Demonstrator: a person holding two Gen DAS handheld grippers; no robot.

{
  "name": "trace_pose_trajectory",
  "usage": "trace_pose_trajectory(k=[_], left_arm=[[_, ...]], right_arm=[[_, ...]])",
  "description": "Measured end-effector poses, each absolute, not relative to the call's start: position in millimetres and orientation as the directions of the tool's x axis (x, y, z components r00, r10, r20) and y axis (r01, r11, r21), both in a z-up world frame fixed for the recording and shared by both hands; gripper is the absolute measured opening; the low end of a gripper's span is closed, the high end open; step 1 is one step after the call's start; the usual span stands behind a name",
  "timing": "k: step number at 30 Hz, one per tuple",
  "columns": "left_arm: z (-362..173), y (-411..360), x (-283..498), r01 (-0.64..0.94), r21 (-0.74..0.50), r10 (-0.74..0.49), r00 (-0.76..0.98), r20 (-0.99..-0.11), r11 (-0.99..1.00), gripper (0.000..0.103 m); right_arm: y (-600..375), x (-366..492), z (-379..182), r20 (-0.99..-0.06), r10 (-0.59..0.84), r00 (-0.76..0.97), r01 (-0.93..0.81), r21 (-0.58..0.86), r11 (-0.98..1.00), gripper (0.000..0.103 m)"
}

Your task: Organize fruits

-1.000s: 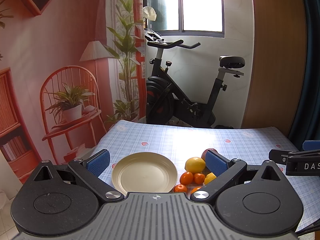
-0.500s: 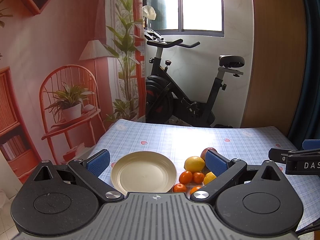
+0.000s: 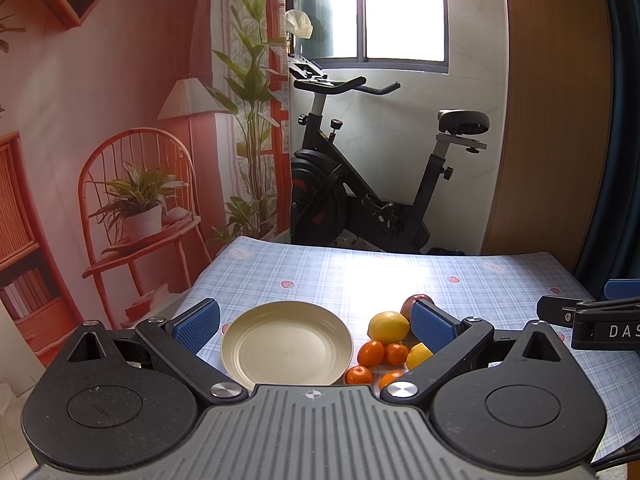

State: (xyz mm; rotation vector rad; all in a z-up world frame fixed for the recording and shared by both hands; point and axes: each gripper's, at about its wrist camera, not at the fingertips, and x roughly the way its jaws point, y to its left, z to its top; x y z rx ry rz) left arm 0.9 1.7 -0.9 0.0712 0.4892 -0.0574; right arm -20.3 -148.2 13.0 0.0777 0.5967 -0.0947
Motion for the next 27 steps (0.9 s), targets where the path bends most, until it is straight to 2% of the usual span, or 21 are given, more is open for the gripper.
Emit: trace_pose_trajectory(k=[6, 10, 13, 16, 22, 27], left_arm=[[-1.0, 1.9, 4.8, 0.079, 0.051, -0.045, 0.874, -0.484, 0.996, 0.102], [-1.6, 0.1, 10.8, 0.080, 0.088, -0.030, 0.886, -0.464, 0.993, 0.102], [-3.8, 1.4, 22.9, 0.087, 0.092, -0.037, 0.894, -0.447, 0.992, 0.102], [-11.8, -2.7, 39.1, 0.089, 0.127, -0.025, 0.902, -0.431, 0.988, 0.097], [-41.4, -9.1, 72.8, 0.089, 0.117, -0.024, 0.882, -0.470, 0.989, 0.089], [-72.1, -12.6, 93.2, 0.134, 0.077, -0.073, 0.844, -0.532, 0.988, 0.087]], right_arm=[[-149.9, -20.5, 12.8, -0.552, -0.042, 0.833, 0.096, 0.070, 0.993, 0.103], [-159.7, -17.6, 10.5, -0.484, 0.002, 0.875, 0.065, 0.121, 0.991, 0.103], [-169.2, -9.5, 4.4, -0.416, -0.027, 0.909, 0.077, 0.104, 0.992, 0.103], [-180.6, 0.6, -12.5, -0.365, -0.089, 0.927, 0.141, 0.120, 0.983, 0.103], [-197.0, 17.3, -66.0, -0.287, -0.073, 0.955, 0.134, 0.201, 0.970, 0.103], [-200.9, 33.9, -104.9, -0.384, -0.010, 0.923, 0.093, 0.200, 0.975, 0.103]])
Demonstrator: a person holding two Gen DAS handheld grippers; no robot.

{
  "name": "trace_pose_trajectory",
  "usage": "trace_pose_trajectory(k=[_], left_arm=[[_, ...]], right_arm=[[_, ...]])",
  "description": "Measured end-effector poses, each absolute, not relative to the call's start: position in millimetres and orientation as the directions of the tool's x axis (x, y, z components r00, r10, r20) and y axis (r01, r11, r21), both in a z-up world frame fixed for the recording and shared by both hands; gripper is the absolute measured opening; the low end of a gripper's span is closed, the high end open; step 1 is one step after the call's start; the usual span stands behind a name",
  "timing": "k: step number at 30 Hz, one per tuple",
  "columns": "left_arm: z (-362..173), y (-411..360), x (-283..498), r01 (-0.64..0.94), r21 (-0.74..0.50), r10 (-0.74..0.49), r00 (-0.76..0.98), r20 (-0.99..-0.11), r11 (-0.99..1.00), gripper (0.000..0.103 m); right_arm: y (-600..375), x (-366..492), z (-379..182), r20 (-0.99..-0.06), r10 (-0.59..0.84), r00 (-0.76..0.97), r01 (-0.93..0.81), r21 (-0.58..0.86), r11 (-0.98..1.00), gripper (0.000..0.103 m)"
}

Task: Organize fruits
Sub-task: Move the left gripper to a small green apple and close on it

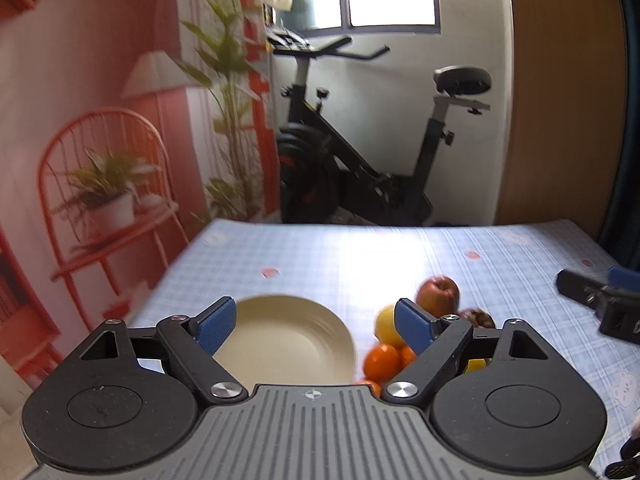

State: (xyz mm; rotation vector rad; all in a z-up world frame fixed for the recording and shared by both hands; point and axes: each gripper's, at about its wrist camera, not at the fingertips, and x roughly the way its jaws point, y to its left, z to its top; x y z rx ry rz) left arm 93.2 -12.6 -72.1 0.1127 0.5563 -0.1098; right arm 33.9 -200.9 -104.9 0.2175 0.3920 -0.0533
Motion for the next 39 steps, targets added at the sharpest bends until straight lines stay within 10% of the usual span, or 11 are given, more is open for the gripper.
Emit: trace_pose_trajectory(k=[9, 39], left_arm=[[-108.8, 8.9, 112.0, 0.164, -0.089, -0.185, 0.789, -0.586, 0.982, 0.085], [-122.3, -23.3, 88.1, 0.246, 0.052, -0.179, 0.820, -0.543, 0.968, 0.069]], right_arm=[[-212.3, 50.8, -135.9, -0.464, 0.047, 0.884, 0.032, 0.161, 0.986, 0.103], [-204.1, 34.4, -159.1, -0.513, 0.158, 0.844, -0.078, 0.173, 0.982, 0.096]])
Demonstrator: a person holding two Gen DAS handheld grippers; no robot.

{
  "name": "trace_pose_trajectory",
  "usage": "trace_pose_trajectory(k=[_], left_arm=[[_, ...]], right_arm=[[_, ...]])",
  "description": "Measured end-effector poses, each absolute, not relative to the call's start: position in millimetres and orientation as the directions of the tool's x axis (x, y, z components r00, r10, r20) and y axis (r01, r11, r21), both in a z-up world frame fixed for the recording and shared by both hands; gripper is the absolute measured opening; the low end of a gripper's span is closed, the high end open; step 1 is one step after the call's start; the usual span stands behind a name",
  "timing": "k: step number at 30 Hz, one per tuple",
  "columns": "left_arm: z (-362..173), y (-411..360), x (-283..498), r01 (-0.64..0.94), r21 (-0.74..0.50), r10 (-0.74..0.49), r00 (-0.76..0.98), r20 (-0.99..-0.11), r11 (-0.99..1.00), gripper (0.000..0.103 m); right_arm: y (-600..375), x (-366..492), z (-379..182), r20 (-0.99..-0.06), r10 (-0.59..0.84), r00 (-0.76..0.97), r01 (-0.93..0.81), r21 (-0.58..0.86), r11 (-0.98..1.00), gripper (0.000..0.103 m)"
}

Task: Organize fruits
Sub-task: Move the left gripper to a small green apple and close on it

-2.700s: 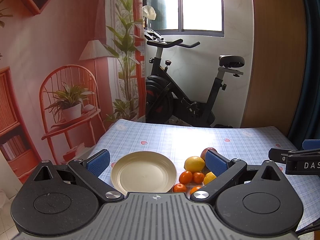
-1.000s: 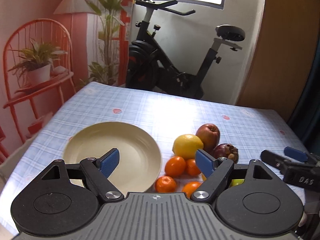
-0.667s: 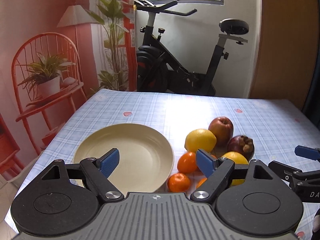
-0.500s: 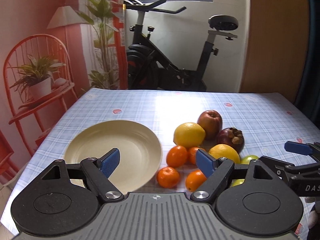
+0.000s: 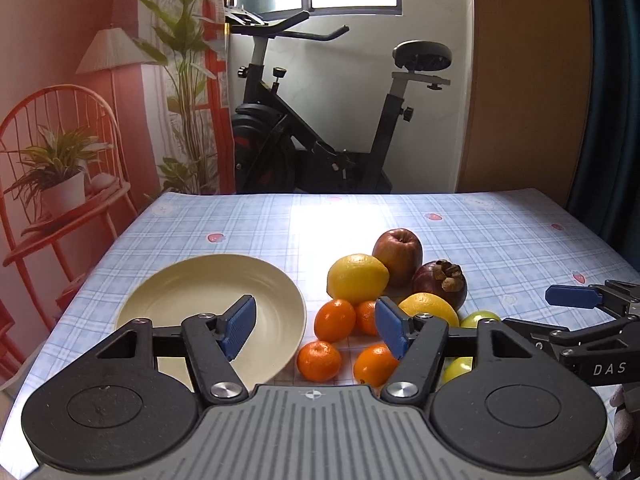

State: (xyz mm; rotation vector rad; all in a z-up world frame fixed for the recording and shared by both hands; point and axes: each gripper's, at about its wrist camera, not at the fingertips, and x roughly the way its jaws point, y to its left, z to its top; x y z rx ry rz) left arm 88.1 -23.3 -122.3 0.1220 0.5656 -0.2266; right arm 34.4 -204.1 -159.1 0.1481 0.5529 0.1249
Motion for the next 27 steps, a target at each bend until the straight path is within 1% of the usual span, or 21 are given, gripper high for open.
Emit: trace_pose_trajectory(k=[2, 4, 5, 9, 13, 17, 19, 20, 22, 23, 25, 27], left_arm=[[-125.4, -24.0, 89.5, 0.249, 0.053, -0.179, 0.811, -0.557, 0.967, 0.069], [-127.7, -22.4, 91.0, 0.256, 0.035, -0.191, 0.800, -0.569, 0.966, 0.069], [-128.6, -21.0, 91.8, 0.257, 0.021, -0.199, 0.795, -0.573, 0.966, 0.069], [-128.7, -17.4, 93.2, 0.261, -0.008, -0.219, 0.791, -0.572, 0.965, 0.069], [-129.0, -20.1, 93.4, 0.268, -0.009, -0.224, 0.786, -0.576, 0.963, 0.069], [-130.2, -18.9, 96.1, 0.273, -0.037, -0.241, 0.768, -0.594, 0.961, 0.069], [-132.4, -16.7, 99.1, 0.276, -0.071, -0.260, 0.745, -0.615, 0.958, 0.068], [-133.7, -16.0, 100.8, 0.273, -0.087, -0.266, 0.734, -0.625, 0.958, 0.067], [-136.3, -13.4, 104.1, 0.255, -0.100, -0.257, 0.716, -0.649, 0.962, 0.059], [-137.1, -11.9, 105.5, 0.243, -0.101, -0.248, 0.712, -0.657, 0.965, 0.055], [-138.4, -6.1, 108.3, 0.211, -0.122, -0.237, 0.702, -0.671, 0.970, 0.053], [-136.3, -4.7, 109.6, 0.230, -0.152, -0.271, 0.692, -0.669, 0.961, 0.043]], right_arm=[[-203.9, 35.1, -160.7, -0.520, 0.167, 0.837, -0.085, 0.178, 0.980, 0.094], [-203.0, 35.0, -162.9, -0.531, 0.181, 0.828, -0.098, 0.182, 0.978, 0.089], [-202.2, 35.0, -164.5, -0.538, 0.187, 0.822, -0.104, 0.181, 0.978, 0.088], [-200.3, 33.9, -169.3, -0.558, 0.214, 0.802, -0.120, 0.199, 0.972, 0.081], [-195.1, 34.2, -170.1, -0.567, 0.234, 0.789, -0.144, 0.200, 0.969, 0.079], [-187.9, 34.5, -170.1, -0.575, 0.249, 0.779, -0.175, 0.181, 0.968, 0.078], [-184.5, 34.9, -171.3, -0.584, 0.255, 0.770, -0.189, 0.173, 0.967, 0.073], [-183.6, 34.6, -172.1, -0.590, 0.257, 0.765, -0.189, 0.175, 0.966, 0.072], [-185.0, 32.7, -172.2, -0.591, 0.270, 0.760, -0.184, 0.203, 0.962, 0.065], [-186.0, 31.1, -172.4, -0.588, 0.276, 0.760, -0.182, 0.216, 0.959, 0.064], [-186.4, 28.9, -172.9, -0.594, 0.272, 0.757, -0.179, 0.211, 0.961, 0.058], [-185.7, 26.9, -174.0, -0.605, 0.263, 0.751, -0.179, 0.197, 0.964, 0.055]])
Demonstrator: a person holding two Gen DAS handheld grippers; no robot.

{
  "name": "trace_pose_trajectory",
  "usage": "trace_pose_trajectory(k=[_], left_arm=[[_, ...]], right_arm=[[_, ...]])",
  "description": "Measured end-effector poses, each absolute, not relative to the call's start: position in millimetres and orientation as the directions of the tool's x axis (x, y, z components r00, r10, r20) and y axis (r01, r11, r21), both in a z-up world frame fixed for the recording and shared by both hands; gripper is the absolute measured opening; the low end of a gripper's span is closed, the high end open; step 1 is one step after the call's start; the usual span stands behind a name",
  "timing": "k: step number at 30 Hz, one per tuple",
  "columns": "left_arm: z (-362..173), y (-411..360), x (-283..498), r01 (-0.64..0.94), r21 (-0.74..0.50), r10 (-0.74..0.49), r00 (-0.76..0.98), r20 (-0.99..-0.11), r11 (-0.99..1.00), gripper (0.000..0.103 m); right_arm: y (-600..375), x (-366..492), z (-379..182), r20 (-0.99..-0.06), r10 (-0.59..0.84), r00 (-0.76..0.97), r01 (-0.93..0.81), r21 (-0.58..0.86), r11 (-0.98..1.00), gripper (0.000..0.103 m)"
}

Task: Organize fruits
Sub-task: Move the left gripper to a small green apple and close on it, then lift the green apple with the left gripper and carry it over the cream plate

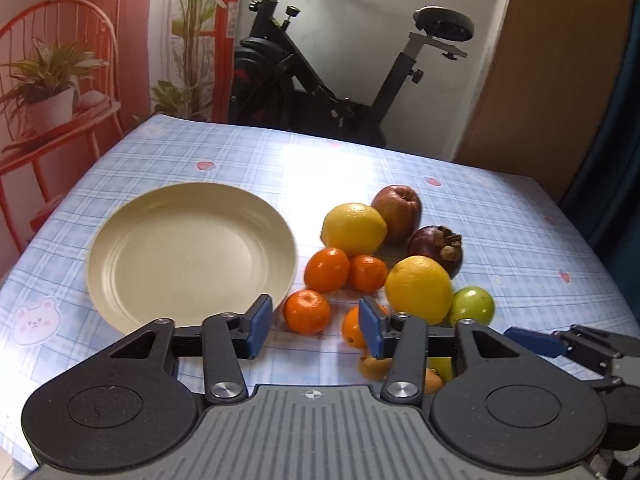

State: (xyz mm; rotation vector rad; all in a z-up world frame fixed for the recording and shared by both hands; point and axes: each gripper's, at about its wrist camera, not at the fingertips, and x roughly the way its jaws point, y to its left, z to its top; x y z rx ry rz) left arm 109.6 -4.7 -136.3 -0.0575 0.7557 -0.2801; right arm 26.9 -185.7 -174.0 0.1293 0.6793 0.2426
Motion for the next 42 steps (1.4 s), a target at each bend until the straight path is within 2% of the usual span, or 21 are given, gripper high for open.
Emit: trace_pose_trajectory(k=[7, 8, 9, 15, 25, 42], left_arm=[[-135.8, -21.8, 128.1, 0.349, -0.286, -0.446, 0.589, -0.674, 0.892, 0.039], [-137.4, -26.4, 131.7, 0.362, -0.294, -0.459, 0.572, -0.679, 0.885, 0.036], [-139.4, -31.5, 135.0, 0.374, -0.299, -0.470, 0.558, -0.684, 0.878, 0.032], [-154.1, -58.7, 154.8, 0.418, -0.372, -0.541, 0.432, -0.721, 0.829, 0.025], [-174.1, -76.4, 164.8, 0.433, -0.409, -0.556, 0.299, -0.776, 0.803, 0.025], [-167.8, -70.1, 162.4, 0.484, -0.391, -0.563, 0.281, -0.777, 0.783, 0.019]], right_arm=[[-173.8, 26.4, -183.6, -0.650, 0.267, 0.711, -0.237, 0.135, 0.962, 0.052], [-172.6, 26.9, -186.0, -0.652, 0.270, 0.709, -0.246, 0.130, 0.960, 0.052], [-171.9, 27.9, -188.5, -0.654, 0.272, 0.706, -0.250, 0.130, 0.959, 0.051], [-180.6, 35.9, -197.3, -0.648, 0.304, 0.699, -0.244, 0.183, 0.952, 0.043], [-178.6, 40.7, -203.1, -0.643, 0.336, 0.688, -0.270, 0.203, 0.941, 0.042], [-177.4, 36.5, -202.2, -0.630, 0.354, 0.691, -0.291, 0.207, 0.934, 0.043]])
